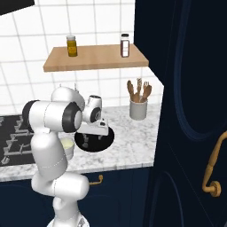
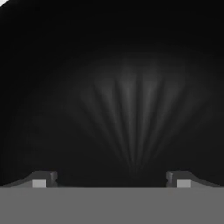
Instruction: Grab a lemon wedge from the fridge and one ice cube from the ice bowl, and put them in the glass of lemonade.
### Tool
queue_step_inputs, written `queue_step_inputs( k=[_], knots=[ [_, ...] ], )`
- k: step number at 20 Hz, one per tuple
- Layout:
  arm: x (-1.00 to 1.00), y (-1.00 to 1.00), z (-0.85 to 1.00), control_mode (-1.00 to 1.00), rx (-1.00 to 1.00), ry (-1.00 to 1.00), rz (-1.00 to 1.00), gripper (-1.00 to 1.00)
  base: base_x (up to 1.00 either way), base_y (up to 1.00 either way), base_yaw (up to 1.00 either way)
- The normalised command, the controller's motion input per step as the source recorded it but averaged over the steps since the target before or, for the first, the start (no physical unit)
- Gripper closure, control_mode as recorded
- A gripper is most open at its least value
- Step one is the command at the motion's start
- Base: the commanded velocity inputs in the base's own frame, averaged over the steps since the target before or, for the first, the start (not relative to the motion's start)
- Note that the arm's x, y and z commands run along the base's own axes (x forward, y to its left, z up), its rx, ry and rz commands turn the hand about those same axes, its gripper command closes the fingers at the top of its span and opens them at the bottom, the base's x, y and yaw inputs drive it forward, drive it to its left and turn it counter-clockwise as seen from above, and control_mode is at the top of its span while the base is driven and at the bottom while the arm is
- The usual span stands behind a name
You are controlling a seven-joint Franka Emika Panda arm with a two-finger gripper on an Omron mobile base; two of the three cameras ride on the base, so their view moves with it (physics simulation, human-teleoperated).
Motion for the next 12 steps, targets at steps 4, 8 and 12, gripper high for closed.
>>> queue_step_inputs(
  k=[4,8,12],
  knots=[
    [-0.13,0.0,0.0,-1.0,0.0,0.0,0.0,-1.0,0.0,0.0,0.0],
    [-0.09,-0.04,0.0,-1.0,-0.01,0.0,0.02,-1.0,0.0,0.0,0.0],
    [0.0,-0.24,0.06,-1.0,0.0,-0.03,0.02,-1.0,0.0,0.0,0.0]
  ],
)
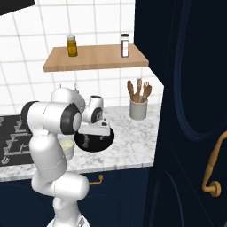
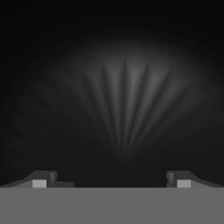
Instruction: Grab a lemon wedge from the fridge and one ice cube from the ice bowl, and put them in the glass of lemonade.
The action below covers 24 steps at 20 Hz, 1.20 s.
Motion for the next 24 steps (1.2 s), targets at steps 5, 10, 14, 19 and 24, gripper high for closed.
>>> queue_step_inputs(
  k=[5,10,14,19,24],
  knots=[
    [-0.03,0.07,0.17,-1.0,0.0,-0.01,0.08,-1.0,0.0,0.0,0.0],
    [-0.32,0.23,0.06,-1.0,0.0,0.0,0.14,-1.0,0.0,0.0,0.0],
    [-0.14,0.0,-0.33,-1.0,0.0,0.0,0.12,-1.0,0.0,0.0,0.0],
    [0.01,-0.03,-0.16,-1.0,0.0,0.0,0.07,-1.0,0.0,0.0,0.0],
    [0.01,-0.3,0.0,-1.0,0.0,-0.03,0.01,-1.0,0.0,0.0,0.0]
  ],
)
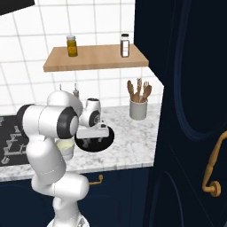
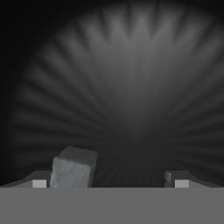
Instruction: Grab a lemon wedge from the fridge and one ice cube from the ice bowl, and put them in the glass of lemonade.
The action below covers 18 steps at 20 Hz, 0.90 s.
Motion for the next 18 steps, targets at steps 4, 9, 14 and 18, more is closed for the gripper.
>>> queue_step_inputs(
  k=[4,9,14,18],
  knots=[
    [0.0,-0.34,0.0,-1.0,0.0,-0.02,0.0,-1.0,0.0,0.0,0.0],
    [0.0,-0.03,-0.03,-1.0,0.0,-0.01,0.0,-1.0,0.0,0.0,0.0],
    [0.18,0.03,0.0,-1.0,0.0,0.0,0.01,-1.0,0.0,0.0,0.0],
    [0.21,0.0,-0.07,-1.0,0.0,0.0,0.01,-1.0,0.0,0.0,0.0]
  ],
)
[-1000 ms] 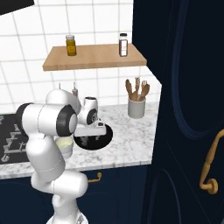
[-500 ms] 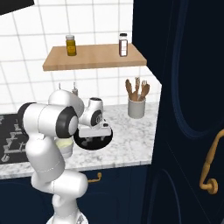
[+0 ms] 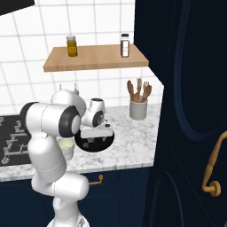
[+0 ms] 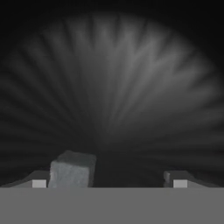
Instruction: Grab a lemon wedge from the fridge and one ice cube from the ice bowl, and put them in the glass of lemonade.
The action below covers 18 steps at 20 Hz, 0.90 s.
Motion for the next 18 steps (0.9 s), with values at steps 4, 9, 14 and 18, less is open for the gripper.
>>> queue_step_inputs(
  k=[4,9,14,18],
  knots=[
    [0.02,0.01,-0.22,-1.0,0.0,0.0,0.02,-1.0,0.0,0.0,0.0],
    [0.0,0.09,-0.19,-1.0,0.0,0.0,0.01,1.0,0.0,0.0,0.0],
    [0.0,0.0,-0.02,-1.0,0.0,0.0,0.0,1.0,0.0,0.0,0.0],
    [0.0,0.03,0.0,-1.0,0.0,0.0,0.01,1.0,0.0,0.0,0.0]
  ],
)
